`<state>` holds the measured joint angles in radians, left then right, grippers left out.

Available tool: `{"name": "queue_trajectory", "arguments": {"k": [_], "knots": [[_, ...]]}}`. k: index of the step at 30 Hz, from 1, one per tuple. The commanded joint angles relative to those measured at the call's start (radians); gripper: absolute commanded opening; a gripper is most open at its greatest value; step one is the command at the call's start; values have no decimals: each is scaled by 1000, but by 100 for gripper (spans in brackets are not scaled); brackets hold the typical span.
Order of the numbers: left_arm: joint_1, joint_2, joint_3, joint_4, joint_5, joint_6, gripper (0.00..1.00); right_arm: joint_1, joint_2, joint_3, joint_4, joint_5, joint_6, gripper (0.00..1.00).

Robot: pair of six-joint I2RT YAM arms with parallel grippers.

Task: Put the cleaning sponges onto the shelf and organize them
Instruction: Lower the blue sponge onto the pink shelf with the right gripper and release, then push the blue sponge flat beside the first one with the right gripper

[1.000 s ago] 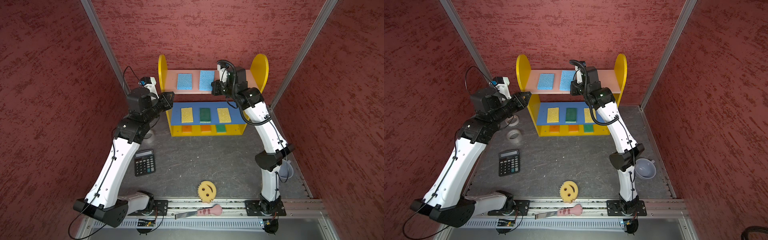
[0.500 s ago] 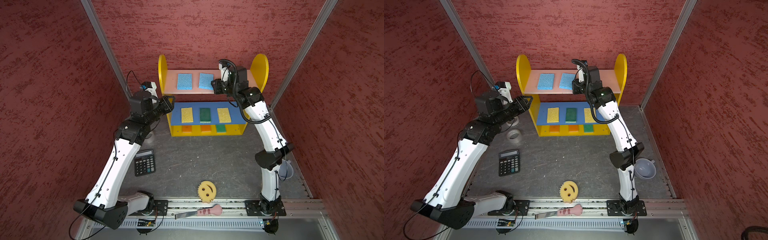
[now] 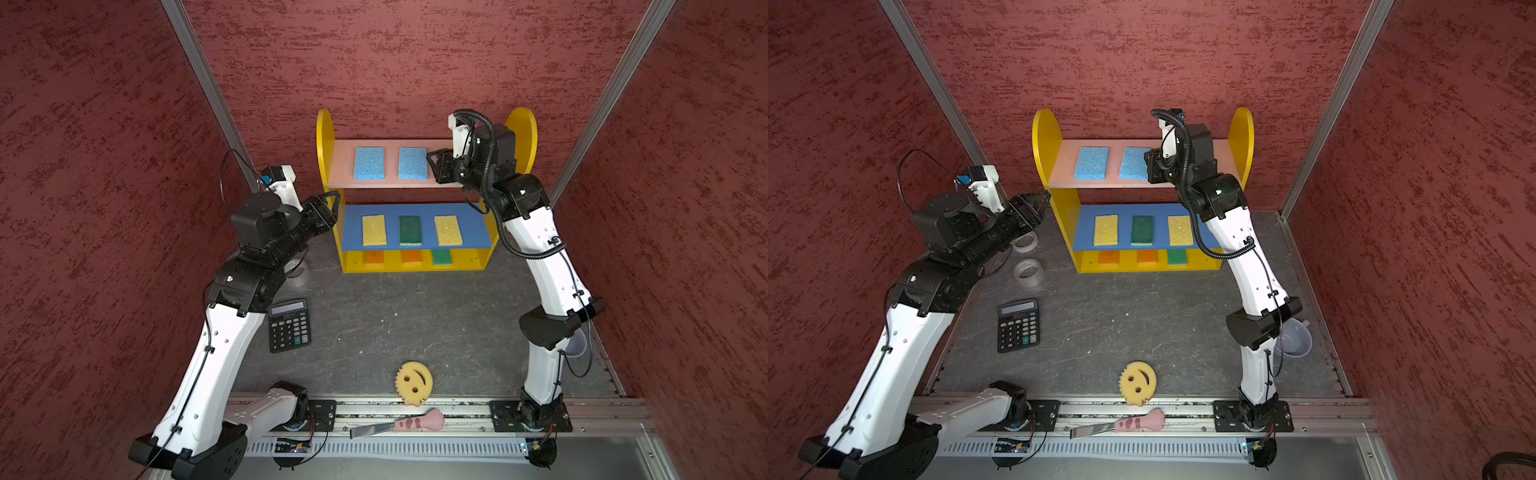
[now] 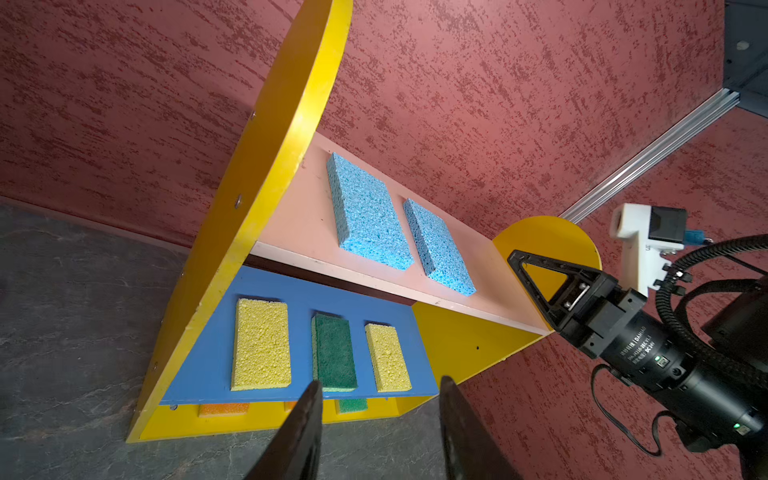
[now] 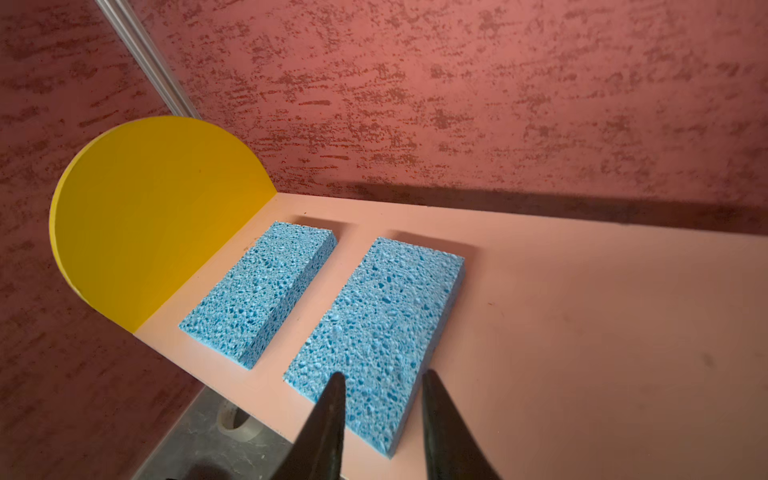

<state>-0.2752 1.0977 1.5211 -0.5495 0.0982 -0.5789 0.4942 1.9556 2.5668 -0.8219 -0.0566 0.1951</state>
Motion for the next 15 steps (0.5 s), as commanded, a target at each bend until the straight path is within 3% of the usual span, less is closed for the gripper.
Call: {"name": "queue_trajectory", "arguments": {"k": [1,2,15], "knots": [[11,-14,-21,4,-15,2,46,31,-17,15,-31,-33,22,6],[13,-19,-27,2,-16,2,46,43,-14,10,-36,-31,24,0],[51,-56,-80,-10,-7,-24,47,87,23,-26,-100,41,55,0]]}}
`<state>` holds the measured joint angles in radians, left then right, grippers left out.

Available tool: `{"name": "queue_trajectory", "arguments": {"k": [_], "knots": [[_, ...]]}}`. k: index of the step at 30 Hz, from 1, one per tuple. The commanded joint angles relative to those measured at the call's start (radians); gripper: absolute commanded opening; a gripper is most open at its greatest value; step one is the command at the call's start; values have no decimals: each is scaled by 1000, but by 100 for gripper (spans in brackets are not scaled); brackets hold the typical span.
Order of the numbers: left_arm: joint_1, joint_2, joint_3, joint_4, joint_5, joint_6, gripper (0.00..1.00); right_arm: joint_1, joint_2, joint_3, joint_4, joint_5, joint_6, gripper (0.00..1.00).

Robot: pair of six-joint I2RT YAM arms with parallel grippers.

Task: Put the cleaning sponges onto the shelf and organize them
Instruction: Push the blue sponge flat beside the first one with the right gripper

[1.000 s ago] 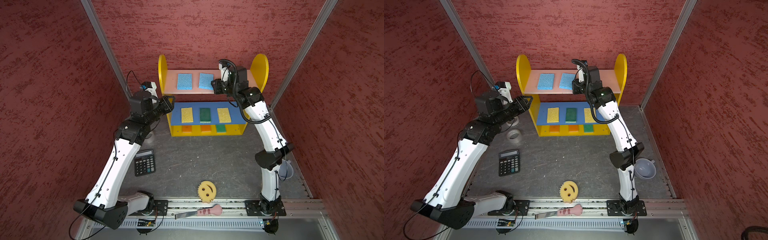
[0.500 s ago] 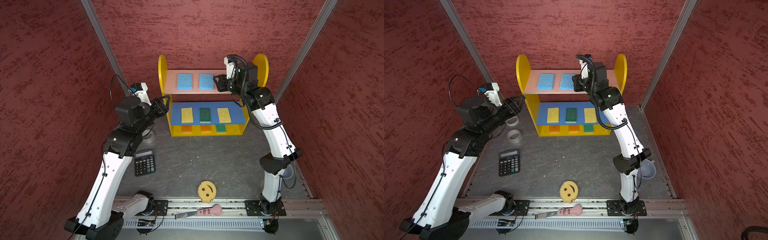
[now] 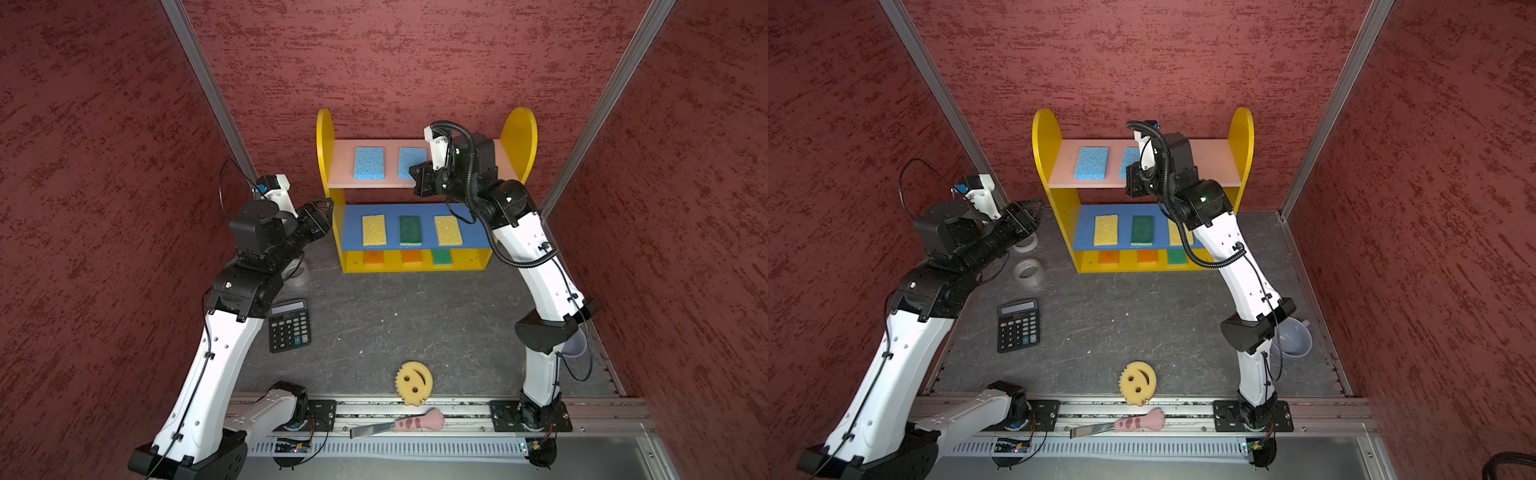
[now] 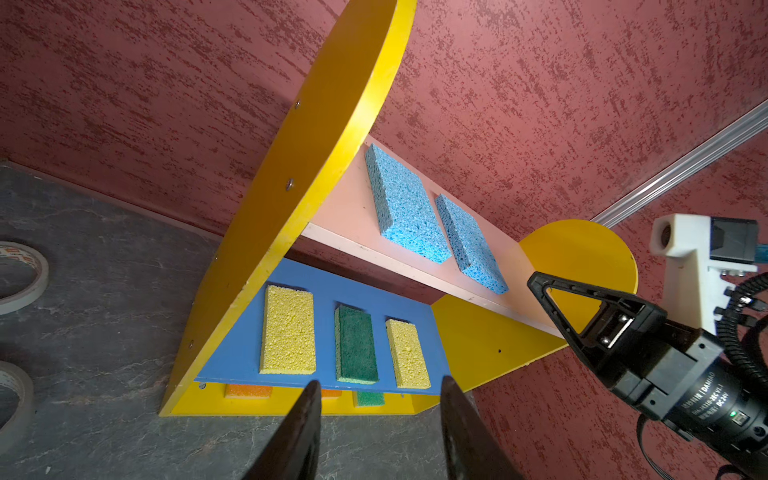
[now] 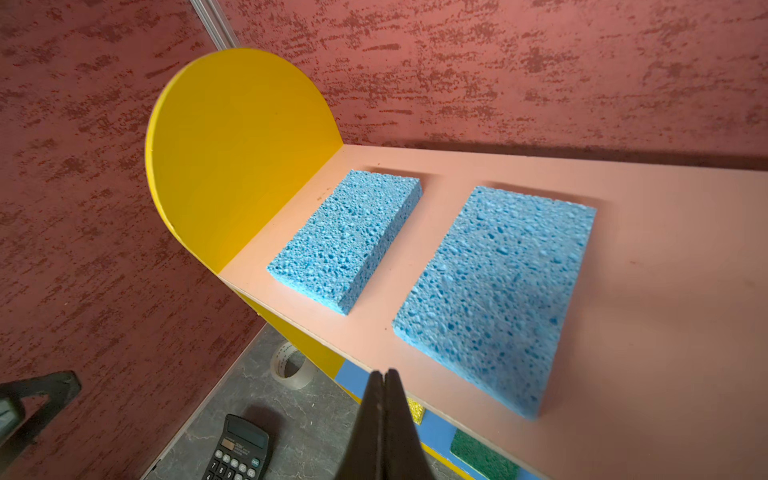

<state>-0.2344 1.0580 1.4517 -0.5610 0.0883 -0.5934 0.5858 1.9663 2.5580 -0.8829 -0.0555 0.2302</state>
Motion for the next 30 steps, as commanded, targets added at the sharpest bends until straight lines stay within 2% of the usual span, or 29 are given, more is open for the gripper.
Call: {"name": "queue_trajectory", "arguments": {"k": [1,17,30], "knots": [[13,-17,-15,2,4,-13,47,-4,13,-25,-40,48,22,0],[40,-15,-42,1,38,-37,47,-23,12,-77,-5,137,14,0],[45,-15,-45,1,49,-47,47,-41,10,-77,-5,100,32,0]]}}
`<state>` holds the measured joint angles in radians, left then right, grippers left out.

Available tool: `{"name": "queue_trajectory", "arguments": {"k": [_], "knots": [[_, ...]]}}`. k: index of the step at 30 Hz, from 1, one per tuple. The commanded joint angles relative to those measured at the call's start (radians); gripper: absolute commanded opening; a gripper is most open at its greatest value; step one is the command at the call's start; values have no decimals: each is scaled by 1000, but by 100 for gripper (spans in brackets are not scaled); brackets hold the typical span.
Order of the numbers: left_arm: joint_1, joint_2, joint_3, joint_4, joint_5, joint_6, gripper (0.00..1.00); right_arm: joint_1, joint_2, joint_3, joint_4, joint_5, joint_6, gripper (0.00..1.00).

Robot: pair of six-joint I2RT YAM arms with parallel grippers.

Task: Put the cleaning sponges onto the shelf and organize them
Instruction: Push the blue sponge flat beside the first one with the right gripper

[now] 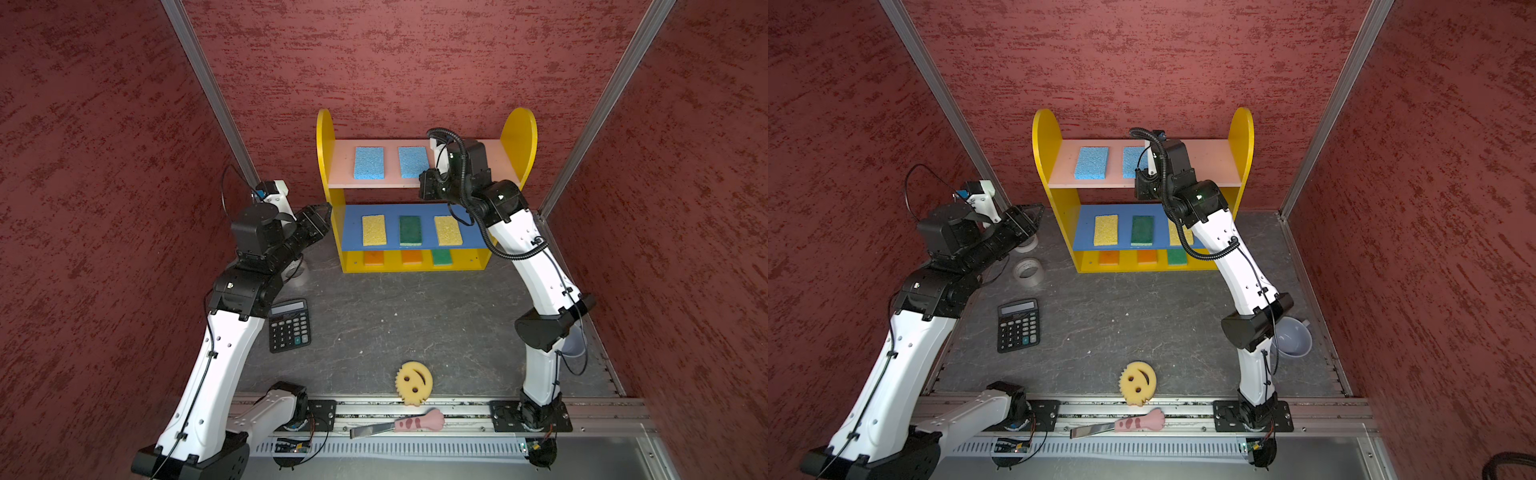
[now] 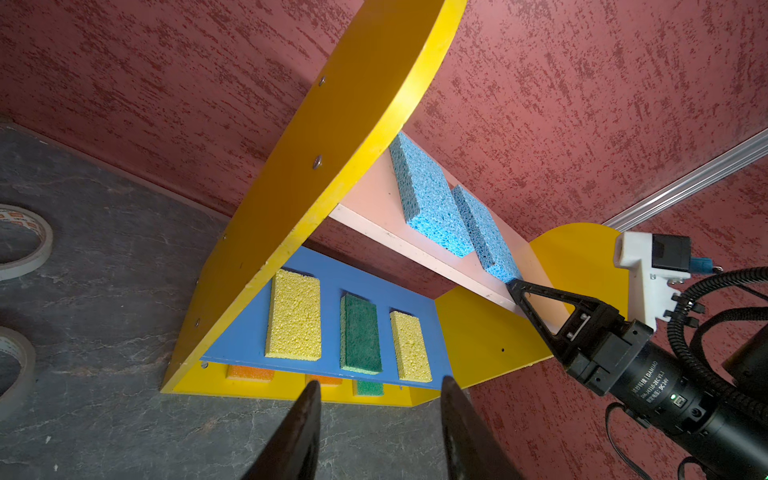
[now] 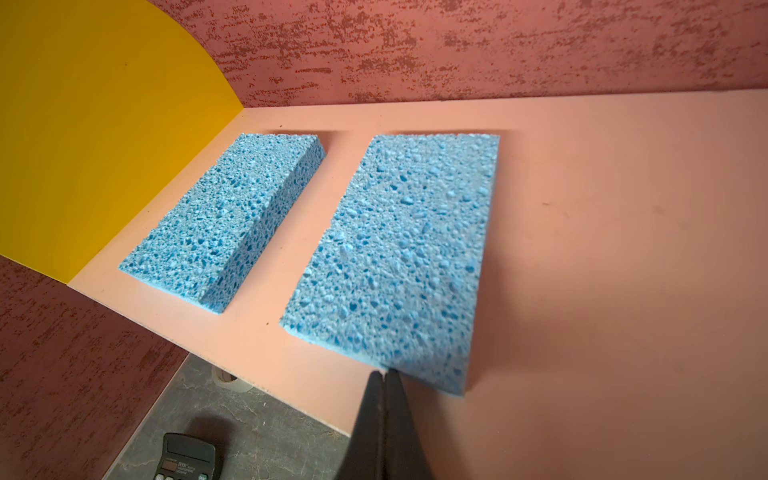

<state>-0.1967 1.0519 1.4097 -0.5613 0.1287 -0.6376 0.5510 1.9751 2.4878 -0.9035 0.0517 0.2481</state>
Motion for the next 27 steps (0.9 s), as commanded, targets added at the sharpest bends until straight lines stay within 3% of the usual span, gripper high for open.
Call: {"name": "queue_trajectory", "arguments": {"k": [1,6,12,17,21,27], "knots": [[8,-9,-2,1,8,-2,47,-5,0,-7,13,-18,16,0],[10,-4,-5,-5,13,-2,47,-2,-24,-10,8,-52,22,0],[13,-4,-1,-14,14,1,47,-3,-94,-43,48,19,6,0],[15,-2,5,-15,17,1,49,-18,-100,-43,82,80,-13,16],[16,-3,2,-16,20,1,53,-49,-66,-10,92,48,-10,20],[17,-3,0,-22,19,3,54,-80,0,53,86,-35,24,33]]}}
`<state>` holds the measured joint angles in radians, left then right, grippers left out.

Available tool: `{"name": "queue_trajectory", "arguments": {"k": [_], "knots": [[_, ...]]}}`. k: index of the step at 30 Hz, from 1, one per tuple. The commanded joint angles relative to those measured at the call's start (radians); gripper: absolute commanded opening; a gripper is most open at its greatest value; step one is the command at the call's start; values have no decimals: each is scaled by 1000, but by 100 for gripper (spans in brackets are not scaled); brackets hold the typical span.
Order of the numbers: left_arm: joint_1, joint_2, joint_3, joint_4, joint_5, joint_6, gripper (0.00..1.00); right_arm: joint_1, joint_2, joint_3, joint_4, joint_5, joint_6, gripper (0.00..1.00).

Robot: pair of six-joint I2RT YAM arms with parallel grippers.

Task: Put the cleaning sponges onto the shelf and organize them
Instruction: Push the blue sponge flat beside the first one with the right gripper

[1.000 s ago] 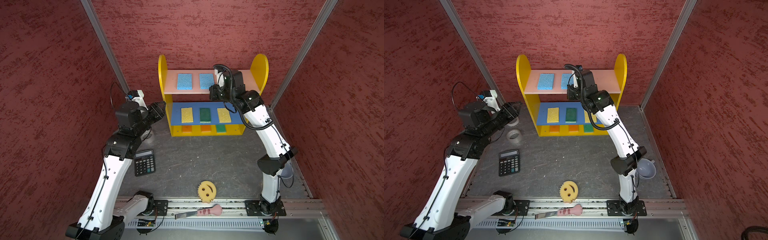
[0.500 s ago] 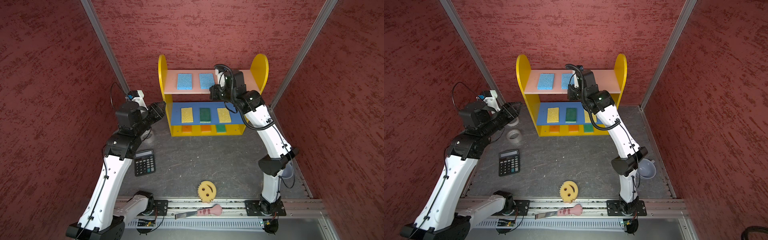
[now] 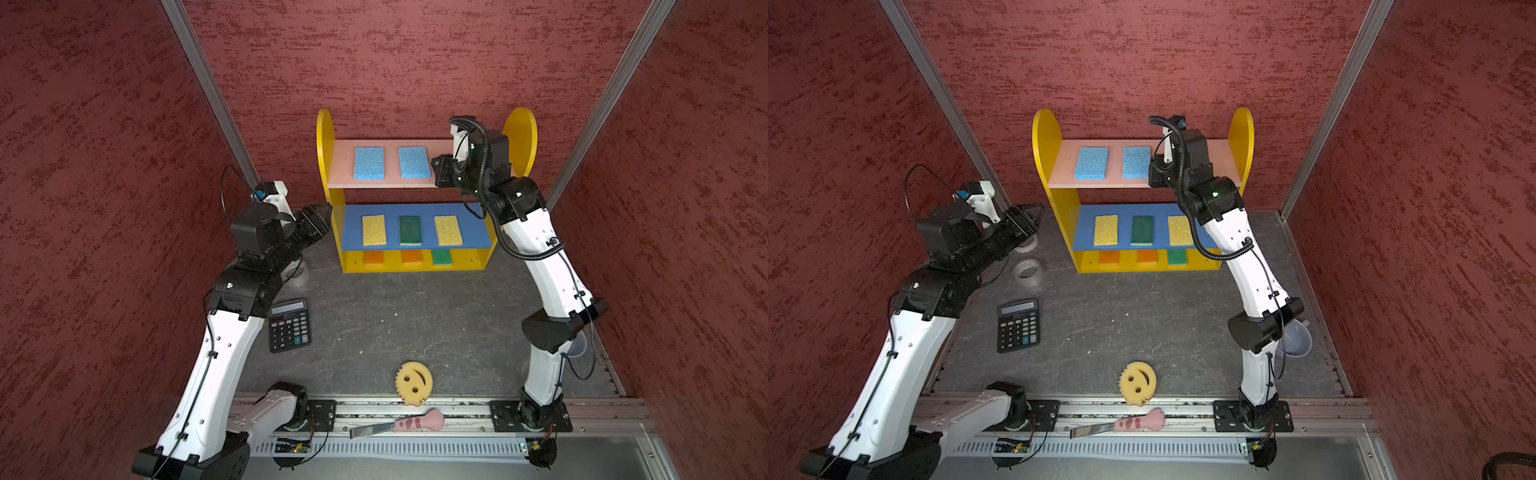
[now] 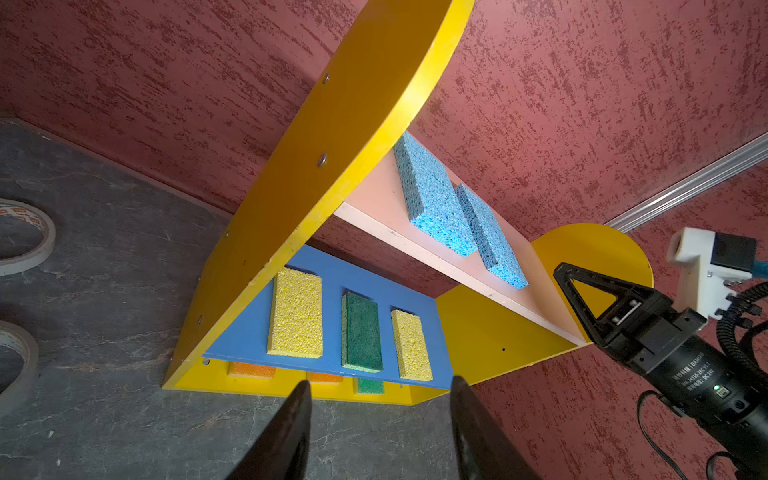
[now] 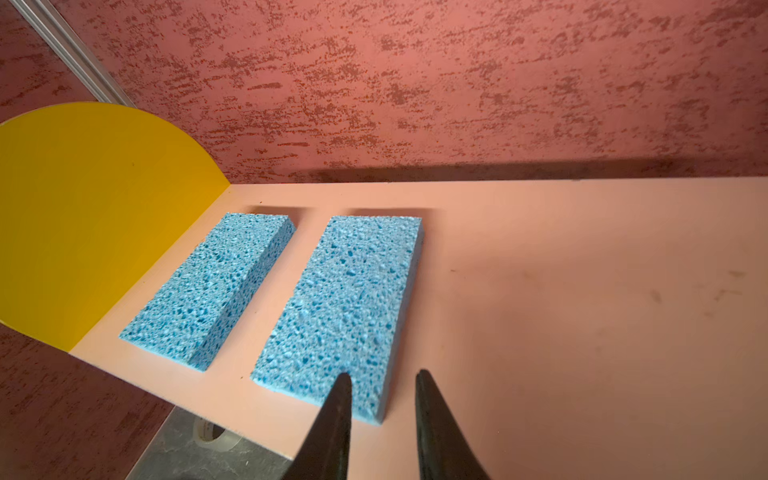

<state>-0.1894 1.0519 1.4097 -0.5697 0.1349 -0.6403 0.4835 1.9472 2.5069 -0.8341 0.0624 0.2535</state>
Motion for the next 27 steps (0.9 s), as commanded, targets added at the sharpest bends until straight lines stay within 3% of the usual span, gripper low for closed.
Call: {"name": "queue_trajectory", "arguments": {"k": [1,11,20,24,27], "knots": [[11,-3,1,-13,14,5,54,-15,35,37,19,-61,24,35],[12,-4,-6,-13,14,2,54,-31,71,38,27,-157,63,38],[16,-6,-15,-11,16,2,55,-31,76,38,18,-155,69,28],[18,-6,-18,-7,18,-1,55,-31,72,37,18,-170,72,30],[19,-6,-21,-6,21,-2,55,-31,66,37,16,-171,74,40]]}}
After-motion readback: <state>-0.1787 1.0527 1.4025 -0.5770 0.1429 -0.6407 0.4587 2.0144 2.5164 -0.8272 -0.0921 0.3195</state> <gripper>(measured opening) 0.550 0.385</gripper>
